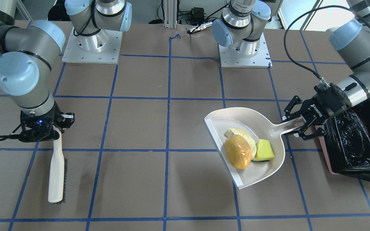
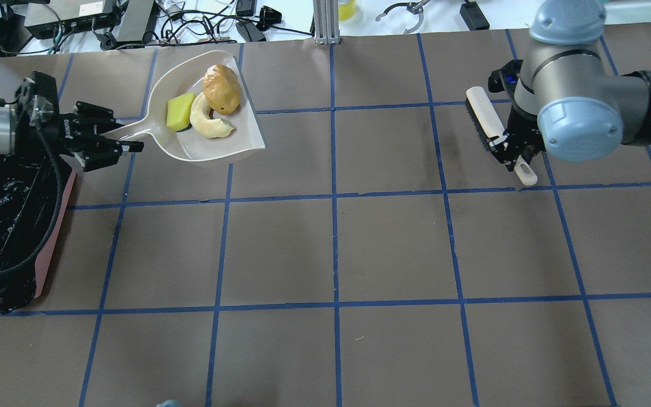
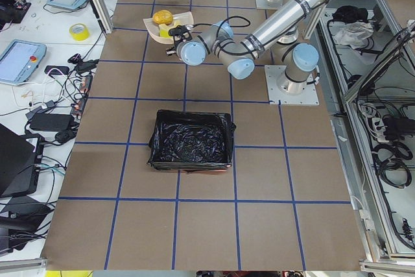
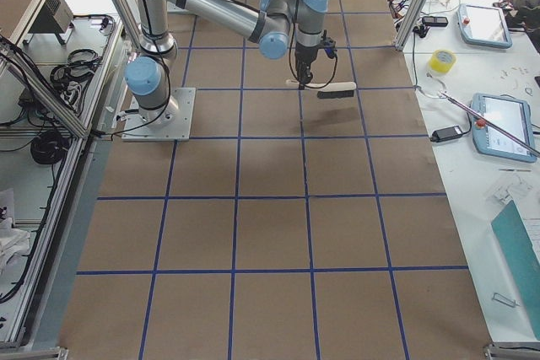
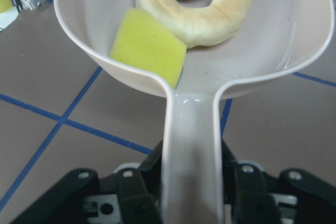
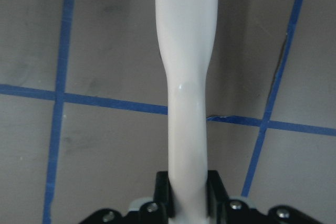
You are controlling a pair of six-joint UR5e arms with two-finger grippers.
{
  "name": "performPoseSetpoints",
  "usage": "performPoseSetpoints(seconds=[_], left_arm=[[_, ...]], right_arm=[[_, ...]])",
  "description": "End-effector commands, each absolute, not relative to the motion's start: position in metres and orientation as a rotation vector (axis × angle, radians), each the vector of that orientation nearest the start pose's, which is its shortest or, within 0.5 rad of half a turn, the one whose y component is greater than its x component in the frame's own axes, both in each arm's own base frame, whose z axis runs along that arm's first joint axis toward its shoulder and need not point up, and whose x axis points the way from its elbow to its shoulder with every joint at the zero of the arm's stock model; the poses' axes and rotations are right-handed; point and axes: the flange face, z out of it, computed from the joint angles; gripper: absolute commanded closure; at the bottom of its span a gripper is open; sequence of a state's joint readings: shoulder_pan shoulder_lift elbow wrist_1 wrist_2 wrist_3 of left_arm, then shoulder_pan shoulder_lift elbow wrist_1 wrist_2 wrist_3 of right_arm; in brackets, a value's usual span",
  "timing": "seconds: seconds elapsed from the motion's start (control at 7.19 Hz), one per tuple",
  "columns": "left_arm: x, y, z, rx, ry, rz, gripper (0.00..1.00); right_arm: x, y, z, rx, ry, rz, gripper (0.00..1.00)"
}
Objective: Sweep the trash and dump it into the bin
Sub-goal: 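Carry the loaded dustpan over the black trash bag with the left gripper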
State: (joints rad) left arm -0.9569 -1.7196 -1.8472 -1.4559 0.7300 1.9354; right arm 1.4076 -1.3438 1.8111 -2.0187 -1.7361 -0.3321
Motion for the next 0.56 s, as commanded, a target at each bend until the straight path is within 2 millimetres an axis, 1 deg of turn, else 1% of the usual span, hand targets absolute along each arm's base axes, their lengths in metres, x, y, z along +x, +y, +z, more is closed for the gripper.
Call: performPoseSetpoints(seconds=[0.0,0.14,0.28,0.42], left_arm=[[0.190,-0.505,0.356,-1.395,-2.034,0.891,1.00],[0.218,-0.495,0.365,-1.407,-2.065,0.857,1.00],[0.249,-0.482,0.368,-1.404,-2.079,0.845,1.00],[0.280,-0.469,0.370,-1.407,-2.110,0.804,1.00]], right_arm=[[-0.039,-0.571,0.284,-0.231,3.297,0.026,1.00],[-0.063,-0.577,0.268,-0.165,3.296,0.025,1.00],[-0.072,-0.578,0.258,-0.112,3.257,0.013,1.00],[-0.070,-0.573,0.250,-0.037,3.245,0.032,1.00]])
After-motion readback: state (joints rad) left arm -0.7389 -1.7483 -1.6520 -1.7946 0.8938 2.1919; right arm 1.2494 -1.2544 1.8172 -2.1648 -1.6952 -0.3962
